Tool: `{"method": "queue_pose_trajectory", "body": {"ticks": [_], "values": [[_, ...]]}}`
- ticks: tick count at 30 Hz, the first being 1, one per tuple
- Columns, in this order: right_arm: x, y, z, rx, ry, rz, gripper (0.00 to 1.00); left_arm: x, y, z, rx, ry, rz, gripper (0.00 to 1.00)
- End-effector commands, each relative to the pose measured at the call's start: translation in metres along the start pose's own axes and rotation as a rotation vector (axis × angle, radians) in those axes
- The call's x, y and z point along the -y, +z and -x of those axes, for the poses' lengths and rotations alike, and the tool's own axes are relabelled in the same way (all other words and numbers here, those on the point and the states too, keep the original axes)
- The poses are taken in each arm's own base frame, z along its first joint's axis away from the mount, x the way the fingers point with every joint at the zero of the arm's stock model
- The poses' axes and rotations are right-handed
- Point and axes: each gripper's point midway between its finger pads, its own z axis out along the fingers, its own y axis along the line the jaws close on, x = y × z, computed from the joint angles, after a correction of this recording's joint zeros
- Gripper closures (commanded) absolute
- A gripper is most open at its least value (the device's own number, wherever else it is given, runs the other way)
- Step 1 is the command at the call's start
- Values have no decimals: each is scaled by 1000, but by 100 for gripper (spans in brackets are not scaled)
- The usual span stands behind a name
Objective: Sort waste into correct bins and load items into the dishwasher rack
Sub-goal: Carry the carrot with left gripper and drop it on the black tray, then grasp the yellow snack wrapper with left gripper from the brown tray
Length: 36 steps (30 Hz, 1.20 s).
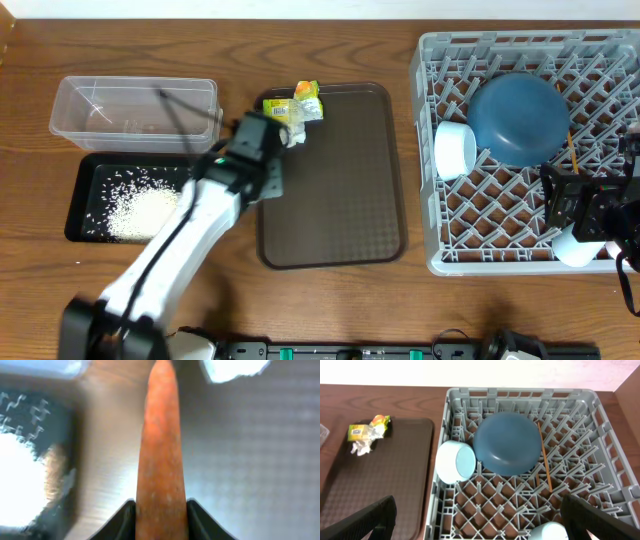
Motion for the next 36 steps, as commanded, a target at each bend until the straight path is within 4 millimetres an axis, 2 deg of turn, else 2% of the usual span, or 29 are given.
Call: {"method": "queue_pose_trajectory", "body": {"ticks": [1, 5, 8, 13, 17, 21, 23, 24, 26, 27, 29, 32, 34, 36], "values": [[-5, -1, 2, 8, 5, 20, 1, -51, -18, 5, 53, -273, 150, 68], [-5, -1, 2, 8, 5, 20, 1, -90, -24, -3, 31, -541, 216, 68], [-5, -1, 2, 8, 5, 20, 1, -113, -16, -2, 38, -701, 250, 68], [-5, -1, 2, 8, 5, 20, 1, -142, 16, 3, 55, -865, 287, 68], [-5, -1, 2, 8, 5, 20, 1, -151, 41, 2, 17, -899, 306, 68], [-5, -1, 2, 8, 5, 20, 1, -154, 61, 1, -5, -905, 323, 68], [-5, -1, 2, 9, 5, 20, 1, -154, 64, 3, -3, -905, 320, 68], [-5, -1, 2, 8, 5, 20, 1, -153, 64, 4, -3, -898, 318, 64], [-5, -1, 2, 8, 5, 20, 1, -153, 61, 7, -1, -842, 311, 39], [-5, -1, 2, 8, 5, 20, 1, -153, 59, 10, 0, -801, 306, 30], [-5, -1, 2, 9, 5, 20, 1, -153, 54, 14, -4, -728, 301, 17], [-5, -1, 2, 8, 5, 20, 1, -150, 40, 19, -14, -641, 279, 15], [-5, -1, 2, 8, 5, 20, 1, -136, 29, 30, -14, -550, 180, 14], [-5, -1, 2, 8, 5, 20, 1, -111, 17, 48, 14, -443, 32, 15]]}}
